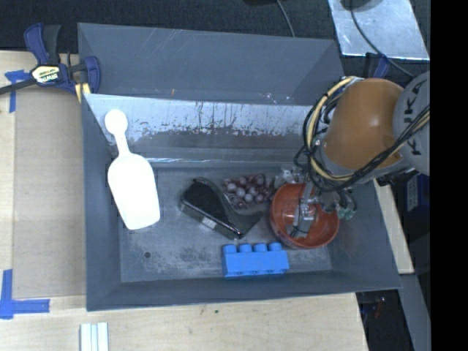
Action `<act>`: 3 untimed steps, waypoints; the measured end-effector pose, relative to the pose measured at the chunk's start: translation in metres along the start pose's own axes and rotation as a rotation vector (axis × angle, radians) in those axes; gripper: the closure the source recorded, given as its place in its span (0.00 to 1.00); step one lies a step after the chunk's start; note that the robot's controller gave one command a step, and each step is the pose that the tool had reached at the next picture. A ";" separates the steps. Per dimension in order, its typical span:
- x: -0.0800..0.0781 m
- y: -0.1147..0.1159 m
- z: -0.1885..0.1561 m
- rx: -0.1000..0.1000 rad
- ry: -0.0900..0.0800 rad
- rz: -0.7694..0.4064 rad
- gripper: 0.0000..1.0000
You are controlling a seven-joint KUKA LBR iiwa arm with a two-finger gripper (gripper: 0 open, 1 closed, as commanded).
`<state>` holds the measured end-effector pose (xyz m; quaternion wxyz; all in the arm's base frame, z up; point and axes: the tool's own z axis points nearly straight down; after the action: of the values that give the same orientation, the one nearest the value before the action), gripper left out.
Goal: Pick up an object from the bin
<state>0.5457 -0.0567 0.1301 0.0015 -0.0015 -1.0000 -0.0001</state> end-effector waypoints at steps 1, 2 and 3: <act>-0.001 0.000 -0.004 0.001 -0.006 -0.003 0.00; -0.035 0.099 0.057 0.001 -0.013 0.084 0.00; -0.024 0.082 0.019 0.007 -0.012 -0.607 0.00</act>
Offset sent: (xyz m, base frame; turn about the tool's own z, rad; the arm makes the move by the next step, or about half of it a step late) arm 0.0326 0.0997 -0.0601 0.0848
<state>0.5700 0.0253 0.1111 -0.0044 0.2976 -0.9547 0.0031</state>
